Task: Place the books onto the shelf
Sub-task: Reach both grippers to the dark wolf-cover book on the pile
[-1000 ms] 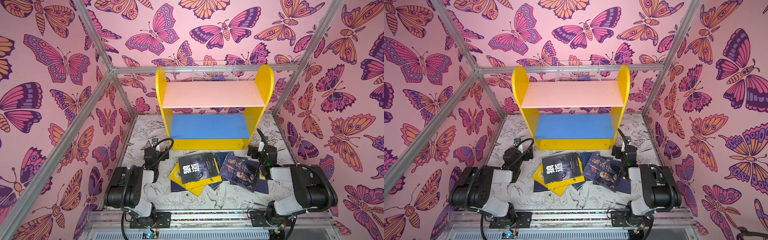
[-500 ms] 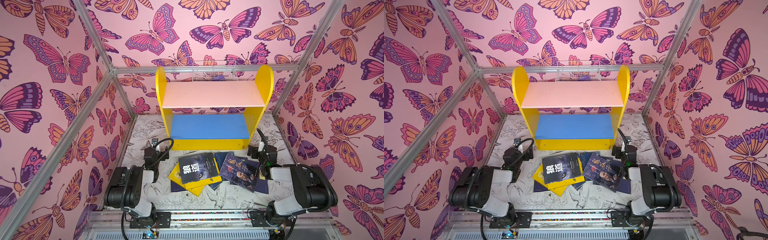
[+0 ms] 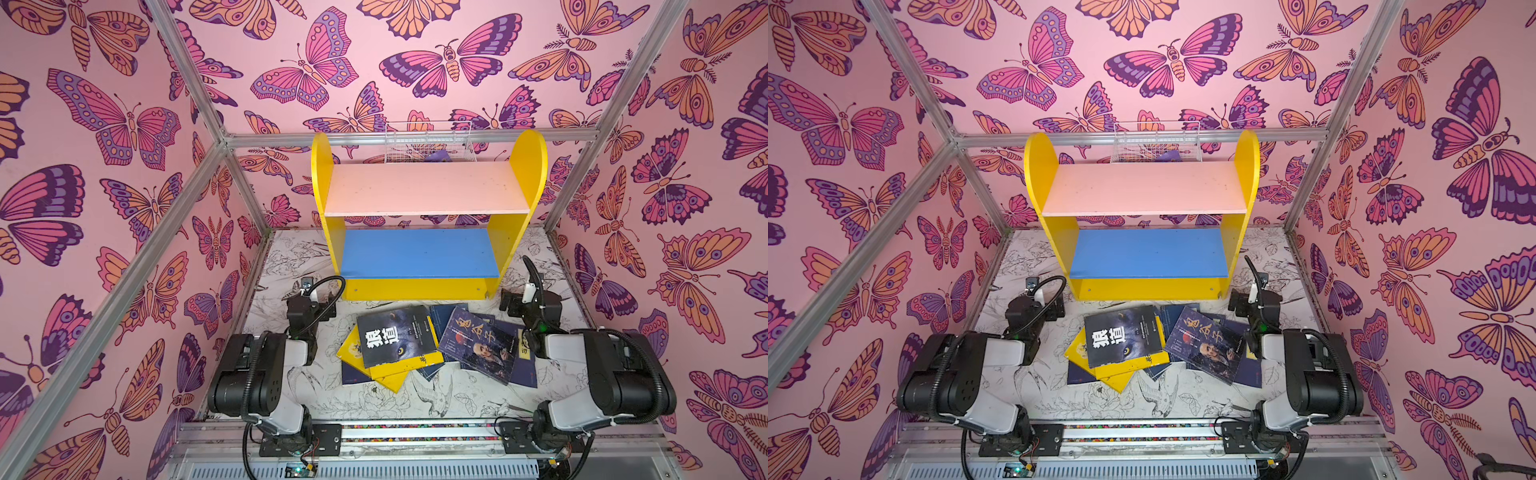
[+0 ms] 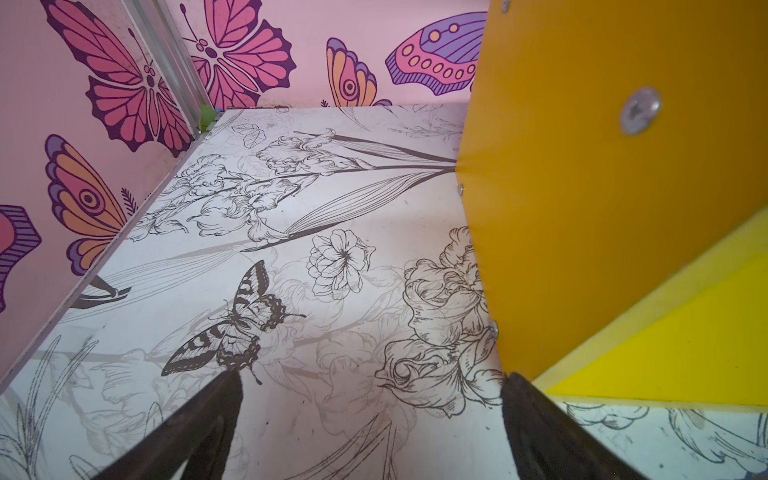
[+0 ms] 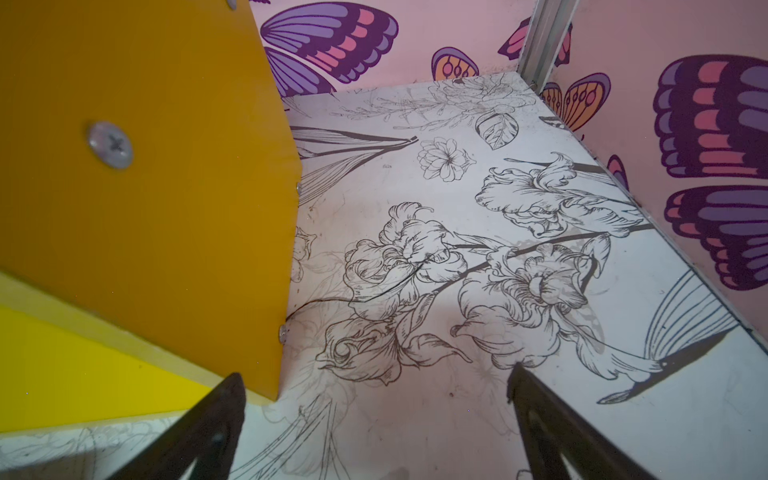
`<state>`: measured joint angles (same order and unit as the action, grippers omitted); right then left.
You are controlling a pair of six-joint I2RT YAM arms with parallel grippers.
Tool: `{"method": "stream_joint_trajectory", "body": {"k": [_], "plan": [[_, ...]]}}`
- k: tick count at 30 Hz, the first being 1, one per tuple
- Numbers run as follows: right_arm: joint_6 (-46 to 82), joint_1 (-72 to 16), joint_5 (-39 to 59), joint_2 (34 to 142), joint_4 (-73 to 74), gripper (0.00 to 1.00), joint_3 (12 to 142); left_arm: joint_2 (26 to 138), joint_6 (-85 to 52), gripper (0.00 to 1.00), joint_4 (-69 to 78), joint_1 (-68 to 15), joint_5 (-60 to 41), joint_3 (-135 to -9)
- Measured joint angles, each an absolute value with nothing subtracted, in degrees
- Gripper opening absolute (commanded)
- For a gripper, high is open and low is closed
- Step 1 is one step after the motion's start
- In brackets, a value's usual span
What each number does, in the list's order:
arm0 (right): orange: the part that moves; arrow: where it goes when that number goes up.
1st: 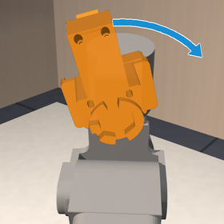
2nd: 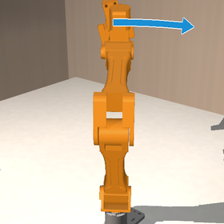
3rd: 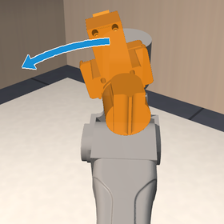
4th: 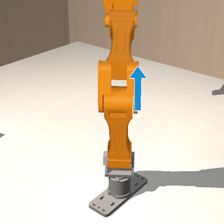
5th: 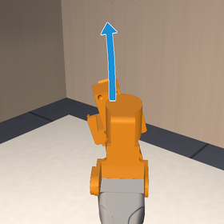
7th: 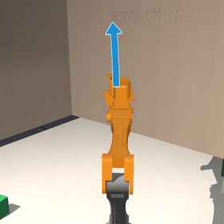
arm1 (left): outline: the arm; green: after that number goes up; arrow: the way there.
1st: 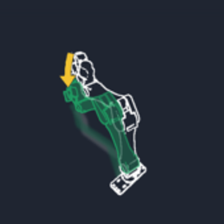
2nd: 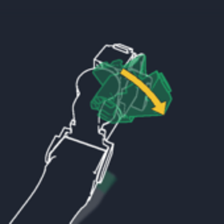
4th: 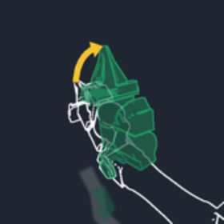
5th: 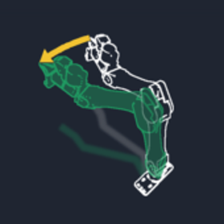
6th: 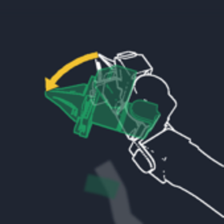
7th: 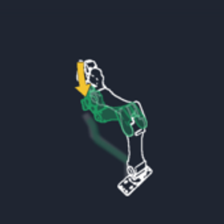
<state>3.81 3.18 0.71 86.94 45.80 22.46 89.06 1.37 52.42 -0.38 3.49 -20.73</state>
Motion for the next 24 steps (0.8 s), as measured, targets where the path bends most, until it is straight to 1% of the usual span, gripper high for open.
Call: {"method": "stream_joint_trajectory", "body": {"k": [1,3,5,7,8,10,12,17,20,22,24], "plan": [[3.81,3.18,1.23,86.94,45.8,0.99,22.46,88.95,1.41,0.98,52.14,-0.38,3.55,-20.78],[3.68,3.16,2.09,86.94,45.8,0.92,22.46,87.64,1.45,0.98,48.16,-0.71,4.14,-21.76],[3.88,3.16,2.42,86.87,45.6,0.86,22.5,84.34,1.08,0.98,38.7,-1.13,5.69,-25.89],[4.29,3.16,1.8,86.11,43.33,0.85,23.11,80.38,-0.01,0.98,33.56,-1.56,8.64,-30.2],[4.67,3.11,0.73,85.17,41.12,0.83,23.79,77.97,-0.78,0.98,32.67,-1.78,10.39,-31.4],[5.8,2.81,-2.87,82.11,36.01,0.79,25.69,72.58,-3.01,0.98,31.48,-2.79,15.73,-31.59],[7.9,2.33,-7.77,78.17,30.57,0.78,28.01,67.09,-6.63,0.99,28.67,-4.62,22.09,-31.05],[18.76,1.08,-18.74,66.92,17.89,0.71,30.89,55.44,-21.56,0.99,13.1,-8.73,32.51,-29.85],[24.51,-3.33,-22.48,61.73,9.93,0.7,30.92,49.95,-31.24,0.99,2.44,-12.47,34.59,-27.97],[25.93,-9.82,-22.94,60.47,5.96,0.7,31.14,47.94,-36.42,0.99,-3.4,-15.18,33.8,-26.63],[25.52,-17.72,-21.23,61.6,2.31,0.7,32.67,47.37,-39.86,0.99,-7.29,-17.65,31.14,-25.61]]}}
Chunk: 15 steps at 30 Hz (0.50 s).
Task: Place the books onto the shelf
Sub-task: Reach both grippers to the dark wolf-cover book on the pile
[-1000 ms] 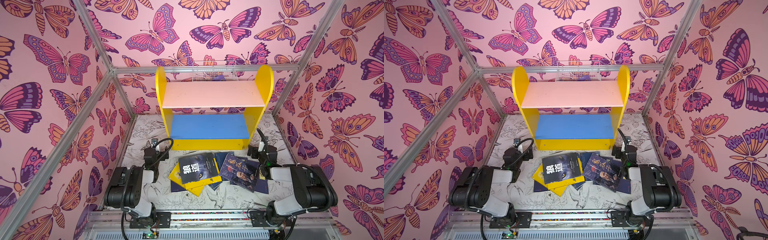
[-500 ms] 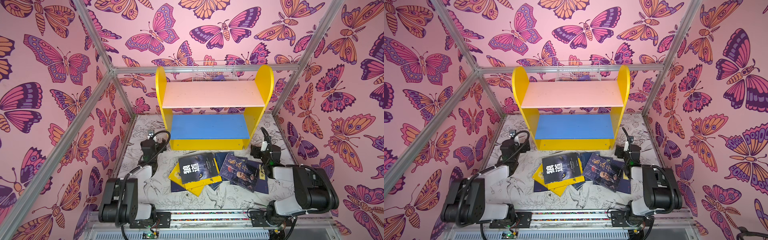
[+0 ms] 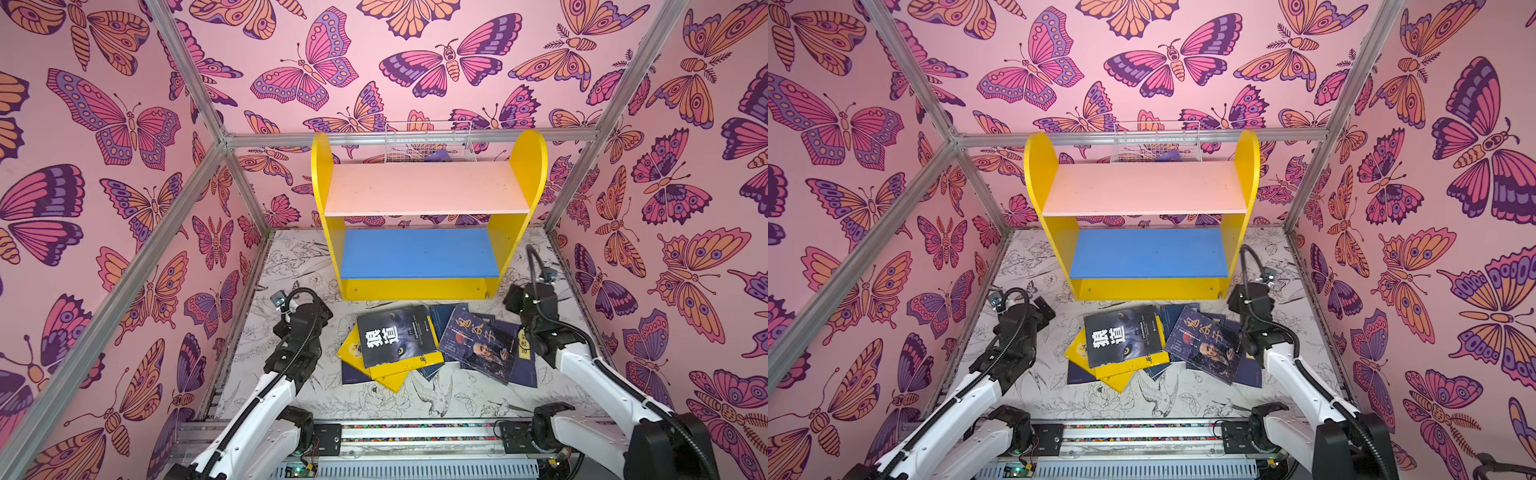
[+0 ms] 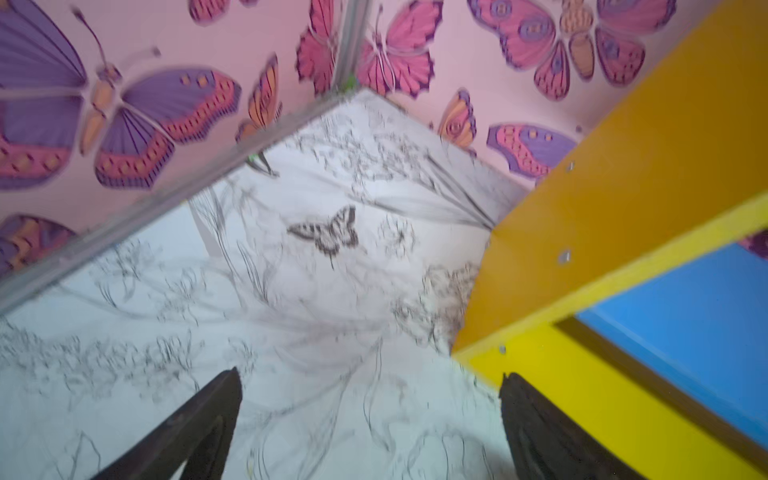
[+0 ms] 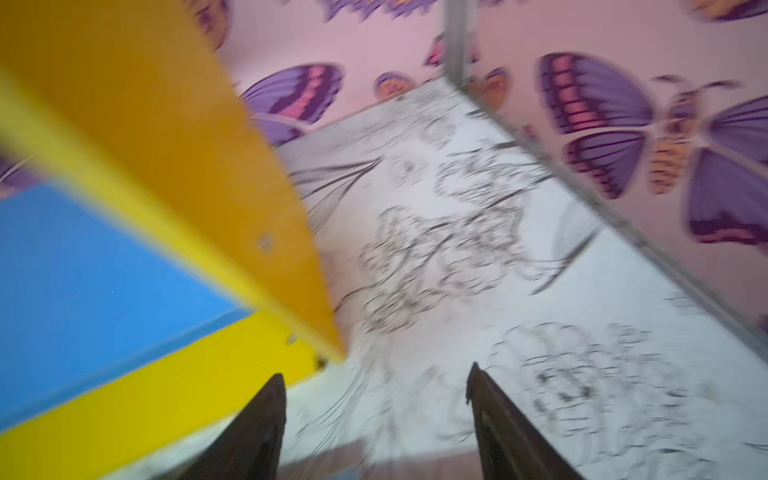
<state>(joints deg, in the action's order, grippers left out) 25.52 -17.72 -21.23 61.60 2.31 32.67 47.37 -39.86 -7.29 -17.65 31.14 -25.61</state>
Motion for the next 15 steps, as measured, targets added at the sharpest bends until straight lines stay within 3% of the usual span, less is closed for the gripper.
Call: {"method": "stream_joint_trajectory", "body": {"k": [7,15], "plan": [[16.6,-41.85,-8.16,72.53,-7.16,0.72,45.5,49.21,-45.43,1.0,-12.78,-25.34,14.76,-25.21],[12.69,-44.25,8.95,81.67,-17.12,0.7,52.75,47.94,-46.61,0.94,-13.54,-29.45,3.97,-25.19]]}}
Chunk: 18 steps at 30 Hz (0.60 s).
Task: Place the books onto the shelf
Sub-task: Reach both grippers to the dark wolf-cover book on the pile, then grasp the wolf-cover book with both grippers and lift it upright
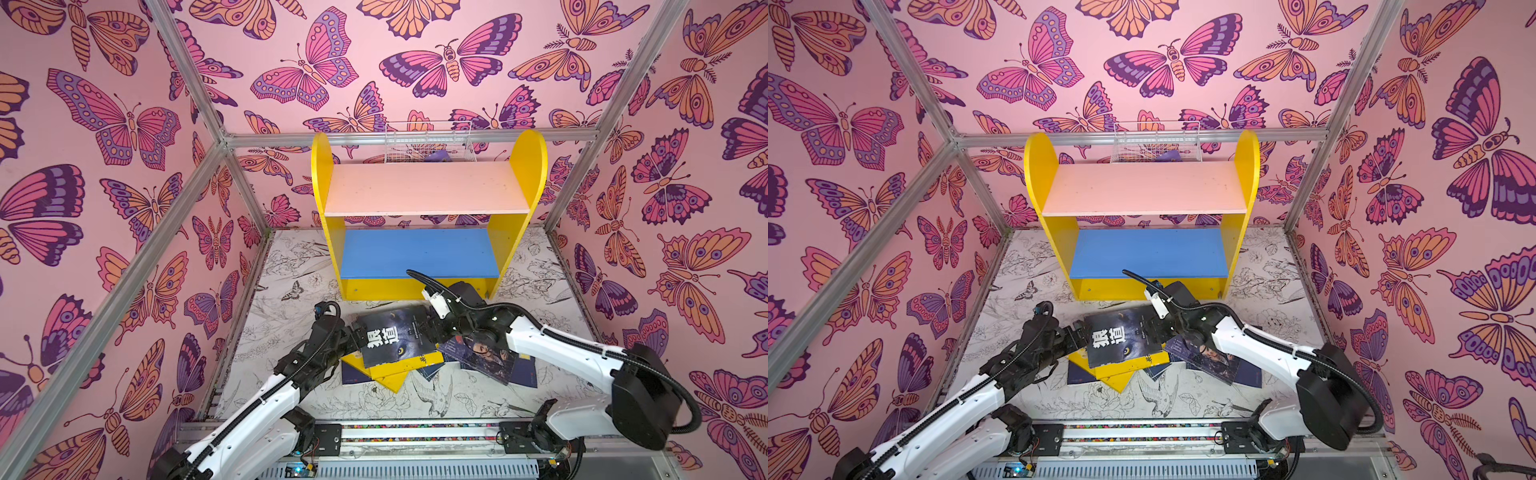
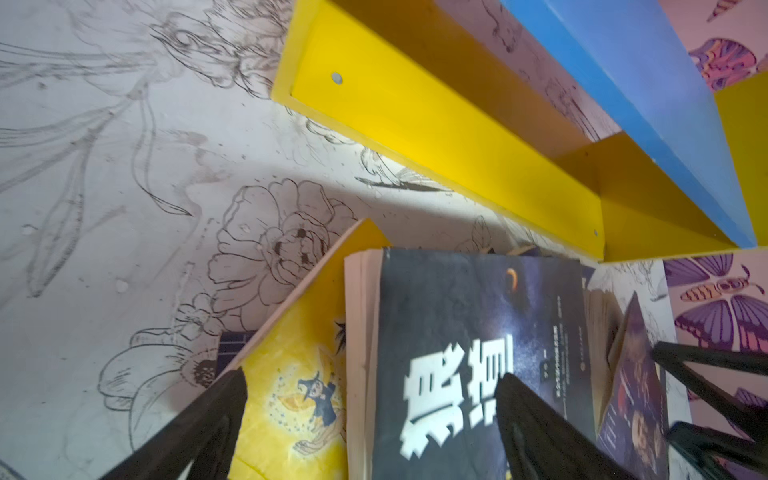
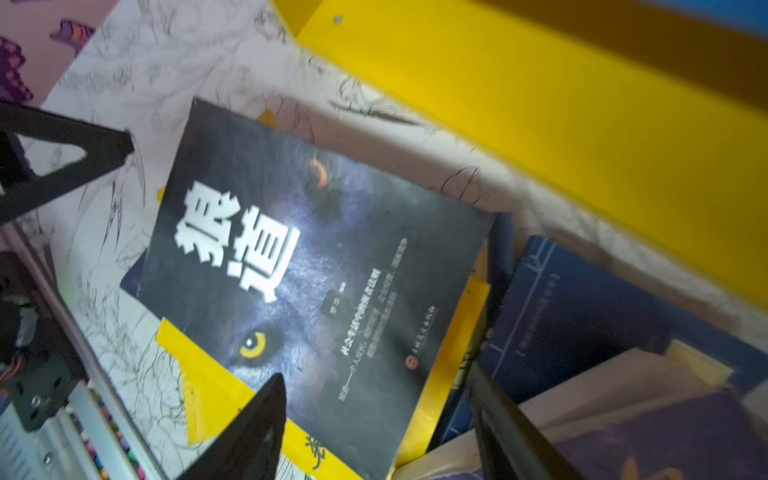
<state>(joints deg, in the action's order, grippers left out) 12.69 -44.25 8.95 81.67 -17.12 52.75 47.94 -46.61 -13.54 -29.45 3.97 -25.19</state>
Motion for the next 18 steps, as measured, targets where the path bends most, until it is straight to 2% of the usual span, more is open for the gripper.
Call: {"method": "stream_joint_trajectory", "body": {"k": [5,12,18], "plan": [[12.51,-44.21,12.99,88.29,-22.83,0.67,55.48,51.22,-45.84,0.93,-13.45,-29.82,0.8,-25.26],[13.52,-42.37,15.9,91.98,-25.02,0.66,57.52,58.04,-42.0,0.91,-13.5,-30.02,-4.05,-26.22],[13.67,-41.01,18.65,93.89,-25.52,0.66,58.13,60.14,-39.88,0.85,-13.39,-30.02,-6.61,-26.37]]}}
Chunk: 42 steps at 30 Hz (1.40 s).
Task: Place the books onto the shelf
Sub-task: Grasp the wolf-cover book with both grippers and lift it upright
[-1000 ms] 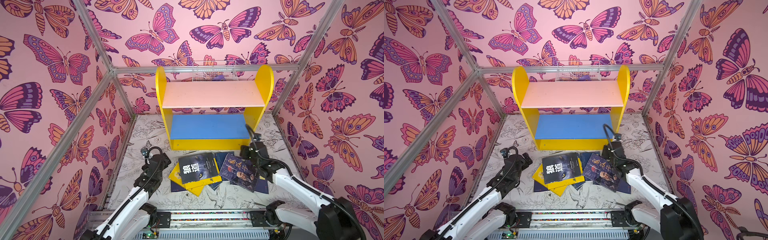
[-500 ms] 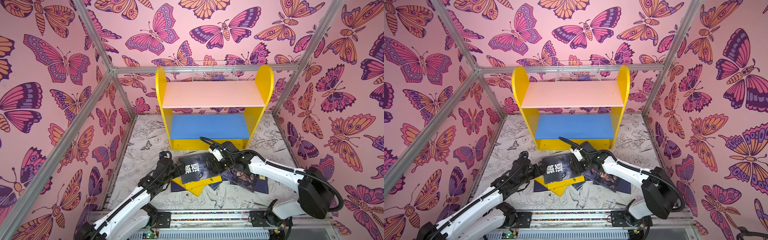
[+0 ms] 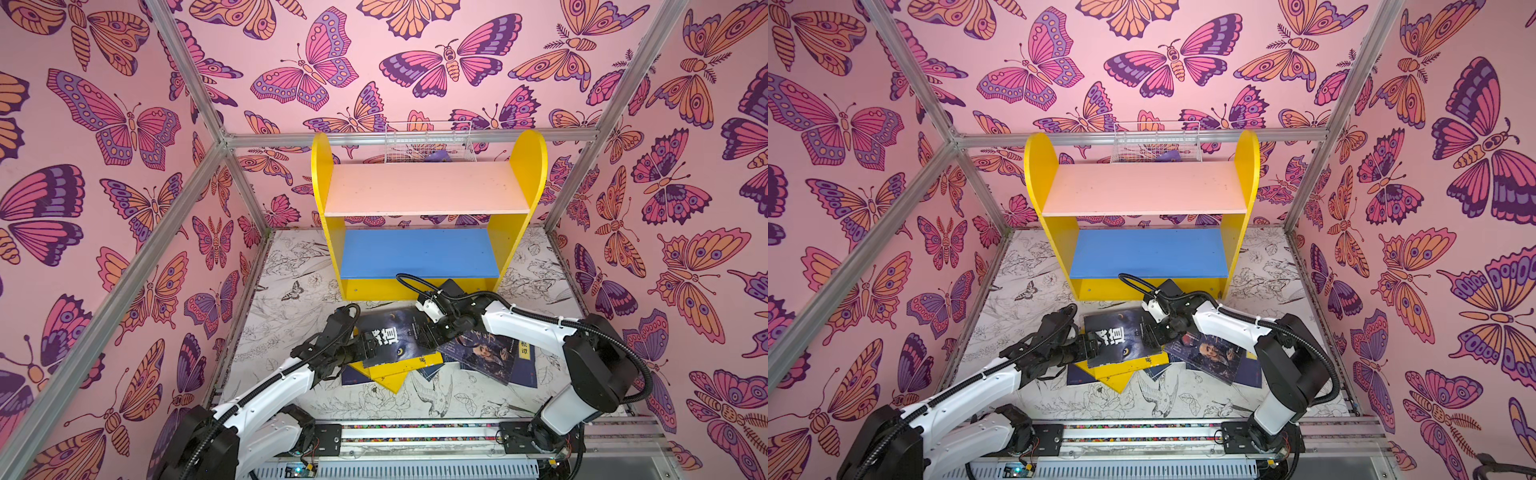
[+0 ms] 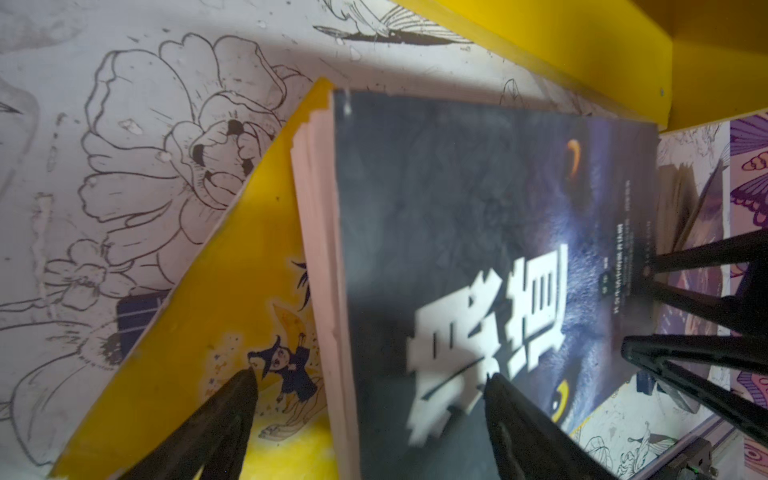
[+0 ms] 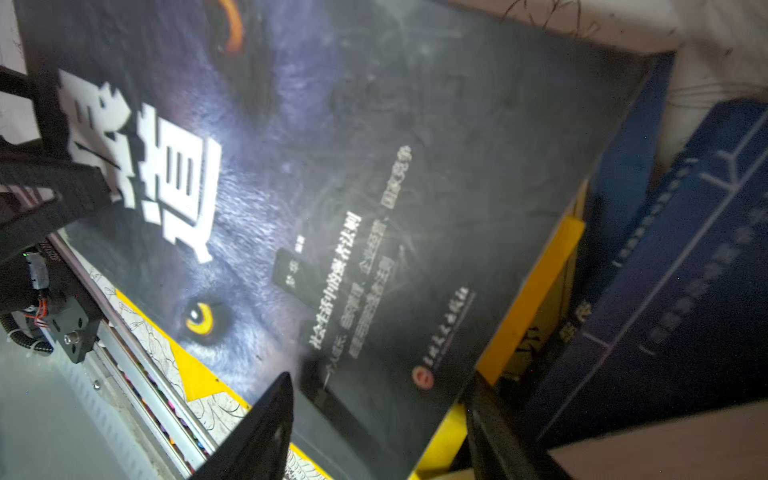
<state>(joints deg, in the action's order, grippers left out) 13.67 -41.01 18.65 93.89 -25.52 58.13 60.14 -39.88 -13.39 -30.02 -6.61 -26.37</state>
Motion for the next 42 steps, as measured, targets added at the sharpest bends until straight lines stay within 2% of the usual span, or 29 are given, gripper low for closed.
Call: {"method": "stream_joint_trajectory", "body": {"k": [8,14,17,21,24,27,37,42], "plan": [[13.69,-39.66,22.35,94.61,-25.54,0.64,58.41,59.94,-39.0,0.8,-13.34,-30.02,-7.81,-26.37],[13.93,-39.57,26.81,97.14,-25.5,0.61,61.34,59.7,-38.72,0.66,-13.96,-30.0,-7.68,-26.35],[14.96,-39.33,27.9,97.3,-25.52,0.6,61.98,59.27,-38.85,0.53,-15.16,-29.91,-6.63,-26.35],[16.45,-38.87,28.93,97.3,-25.34,0.6,62.15,56.55,-39.64,0.26,-16.86,-29.58,-4.1,-26.33],[16.99,-38.59,29.23,97.21,-24.91,0.6,62.17,53.93,-40.32,0.1,-17.56,-29.43,-2.96,-26.33],[17.63,-38.35,29.21,96.97,-24.25,0.6,62.17,51.79,-41.25,0.0,-17.74,-29.43,-3.2,-26.33],[19.25,-38.2,29.63,96.4,-22.17,0.61,62.17,47.66,-42.74,0.0,-18.13,-29.41,-3.05,-26.33],[20.1,-37.36,29.89,94.98,-19.97,0.66,62.08,40.58,-45.25,0.0,-16.21,-29.45,-2.98,-25.3]]}}
